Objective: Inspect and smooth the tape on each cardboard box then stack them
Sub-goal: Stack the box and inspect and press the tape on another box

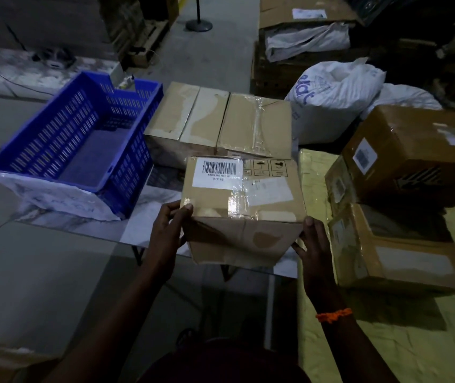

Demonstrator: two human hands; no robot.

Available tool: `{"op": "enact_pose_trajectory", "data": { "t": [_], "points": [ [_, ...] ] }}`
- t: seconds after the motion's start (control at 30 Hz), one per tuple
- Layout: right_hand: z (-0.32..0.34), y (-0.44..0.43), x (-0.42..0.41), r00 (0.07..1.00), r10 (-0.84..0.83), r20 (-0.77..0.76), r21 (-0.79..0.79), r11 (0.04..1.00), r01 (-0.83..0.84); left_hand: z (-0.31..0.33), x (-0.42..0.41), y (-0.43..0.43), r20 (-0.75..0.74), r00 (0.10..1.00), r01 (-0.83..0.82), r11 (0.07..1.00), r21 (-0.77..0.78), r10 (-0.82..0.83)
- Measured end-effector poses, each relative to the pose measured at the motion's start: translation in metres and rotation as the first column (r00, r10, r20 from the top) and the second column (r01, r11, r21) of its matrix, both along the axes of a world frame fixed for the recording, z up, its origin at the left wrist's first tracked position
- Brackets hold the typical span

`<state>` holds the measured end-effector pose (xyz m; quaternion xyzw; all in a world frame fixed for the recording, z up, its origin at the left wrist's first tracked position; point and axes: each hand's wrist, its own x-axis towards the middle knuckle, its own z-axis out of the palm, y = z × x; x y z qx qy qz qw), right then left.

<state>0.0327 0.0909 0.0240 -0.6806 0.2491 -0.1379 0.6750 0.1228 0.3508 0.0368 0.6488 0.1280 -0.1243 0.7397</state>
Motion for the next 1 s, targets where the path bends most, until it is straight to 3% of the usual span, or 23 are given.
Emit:
{"op": "enact_pose_trajectory", "data": {
  "t": [0.57, 0.67, 0.77, 0.9, 1.0],
  "points": [
    [0.002, -0.023, -0.007, 0.993, -0.101, 0.055, -0.001, 0.995, 0.101, -0.009, -0.007, -0.032, 0.047, 0.992, 0.120, 0.991, -0.062, -0.117],
    [0.017, -0.017, -0.001, 0.995, -0.071, 0.065, -0.010, 0.997, 0.072, -0.009, -0.005, -0.023, 0.031, 0.997, 0.071, 0.994, -0.085, -0.068],
    [0.023, -0.004, 0.010, 0.991, 0.066, 0.115, -0.069, 0.996, -0.059, -0.008, 0.002, 0.005, 0.051, 0.999, 0.007, 0.997, -0.083, -0.003],
    [0.015, 0.012, 0.034, 0.983, 0.165, 0.083, -0.176, 0.973, -0.149, -0.005, 0.017, 0.051, 0.267, 0.958, -0.144, 0.982, 0.124, 0.107],
    [-0.013, 0.013, 0.048, 0.989, 0.119, -0.089, -0.169, 0.977, -0.132, -0.004, 0.030, 0.081, 0.410, 0.912, -0.171, 0.914, 0.369, 0.005]
  ]
}}
